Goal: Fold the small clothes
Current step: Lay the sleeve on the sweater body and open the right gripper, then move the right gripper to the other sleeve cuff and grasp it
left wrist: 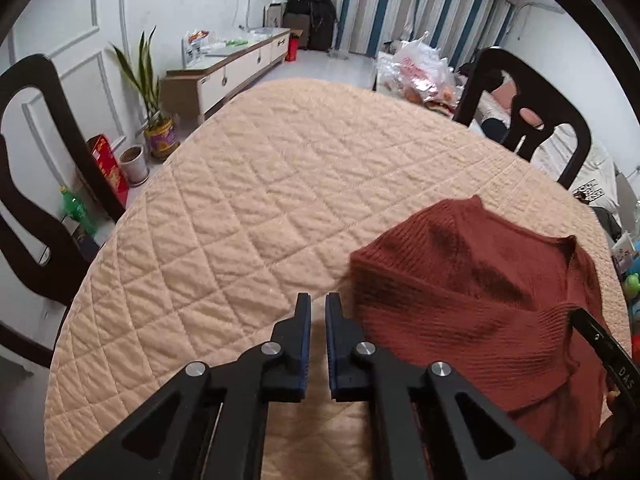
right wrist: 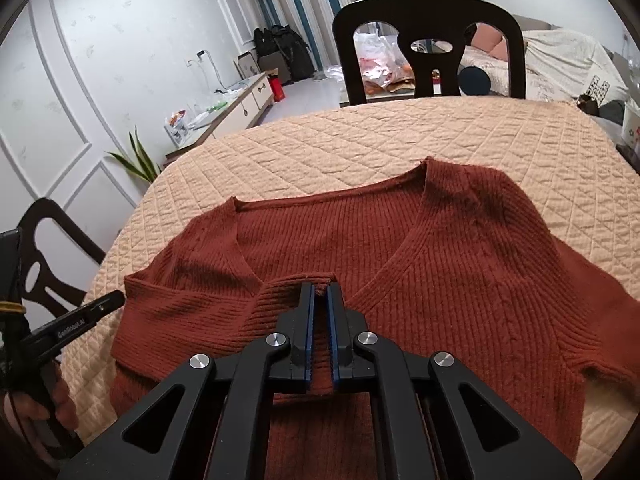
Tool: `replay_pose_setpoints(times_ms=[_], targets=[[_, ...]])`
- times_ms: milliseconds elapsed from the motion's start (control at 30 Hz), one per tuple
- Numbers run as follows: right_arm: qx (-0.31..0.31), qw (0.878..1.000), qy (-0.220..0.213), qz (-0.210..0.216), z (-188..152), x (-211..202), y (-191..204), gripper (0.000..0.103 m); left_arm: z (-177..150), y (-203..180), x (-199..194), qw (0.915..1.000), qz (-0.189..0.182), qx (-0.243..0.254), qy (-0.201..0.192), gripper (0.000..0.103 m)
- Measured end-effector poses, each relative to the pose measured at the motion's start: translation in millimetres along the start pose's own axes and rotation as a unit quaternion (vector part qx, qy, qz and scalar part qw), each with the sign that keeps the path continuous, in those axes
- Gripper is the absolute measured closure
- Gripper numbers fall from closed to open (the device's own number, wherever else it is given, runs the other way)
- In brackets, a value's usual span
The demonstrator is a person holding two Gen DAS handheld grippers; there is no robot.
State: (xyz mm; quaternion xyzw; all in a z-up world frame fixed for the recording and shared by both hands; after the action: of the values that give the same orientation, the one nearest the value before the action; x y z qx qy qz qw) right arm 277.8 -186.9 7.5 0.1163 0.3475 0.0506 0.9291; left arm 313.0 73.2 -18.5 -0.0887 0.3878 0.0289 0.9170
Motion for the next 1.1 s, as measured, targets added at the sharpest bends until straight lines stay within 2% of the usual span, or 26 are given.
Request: replay_pose_setpoints(times_ms=[100,167,233,333,433,500,600,667,900,1033,1100], targets=[[0.0,1.0,-0.004,-0.029,-0.7,2.9,-8.2,0.097,-0.6,-1.8,-2.9,1.0,-0.003,0.002,-0.007,0.093],[0.003,1.0,0.0,-0.028,-0.8,1.9,-10.7,0.097,1.3,-3.7,-5.9,0.9999,-0.004,0.004,-0.011,0.087],[-0.007,0.999,0.0,-0.041,0.5,-1.5,-11.1,0.097,0.6,-1.2,-11.2,0.9998,0.001,0.005,-0.017,0.066],[-0.035,0.999,-0.015,-0.022,2.8,-11.6,-0.8,0.094,1.4,0.8,-19.5,0.9995,-0.014,-0.011,-0.025,0.046],[-0.066,0.998,-0.001,0.002,-3.7,-11.9,13.9,0.08,-1.9,-2.9,-26.1,0.9996,-0.015,-0.005,-0.024,0.042],[-0.085,0.996,0.018,0.003,-11.5,-7.6,18.3,0.08,-5.7,-9.7,-30.2,0.9995,-0.017,0.012,-0.025,0.04],[-0.108,0.992,0.046,-0.039,-22.6,-2.3,11.0,0.08,-12.2,-18.7,-39.5,0.999,-0.032,0.022,-0.022,0.033],[-0.102,0.993,0.044,-0.04,-24.3,-8.0,3.7,0.08,-15.6,-25.2,-46.4,0.9987,-0.038,0.028,-0.02,0.033],[-0.049,0.998,-0.007,-0.04,-10.5,-71.7,-48.3,0.079,-27.1,-60.0,-72.4,0.9953,-0.081,0.048,-0.024,0.026],[-0.021,0.997,-0.035,-0.063,-6.8,-107.8,-90.0,0.06,-35.5,-87.0,-84.8,0.9915,-0.114,0.059,-0.023,0.02],[-0.006,0.996,-0.045,-0.081,-6.2,-120.6,-111.6,0.06,-40.1,-103.0,-88.7,0.9891,-0.128,0.069,-0.022,0.019]])
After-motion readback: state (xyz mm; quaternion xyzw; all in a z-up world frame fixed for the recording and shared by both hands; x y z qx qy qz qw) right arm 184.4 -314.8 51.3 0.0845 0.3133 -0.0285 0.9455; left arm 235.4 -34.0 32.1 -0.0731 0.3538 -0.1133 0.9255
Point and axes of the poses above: each gripper's, at about its wrist camera, not at the fingertips, and x roughly the way its jaws point, y to its left, z to its top, the point moved 5 cm from there along x, roughly the way its jaws point, and after that the axes turned 10 degrees about -y, right-handed, at the moved point
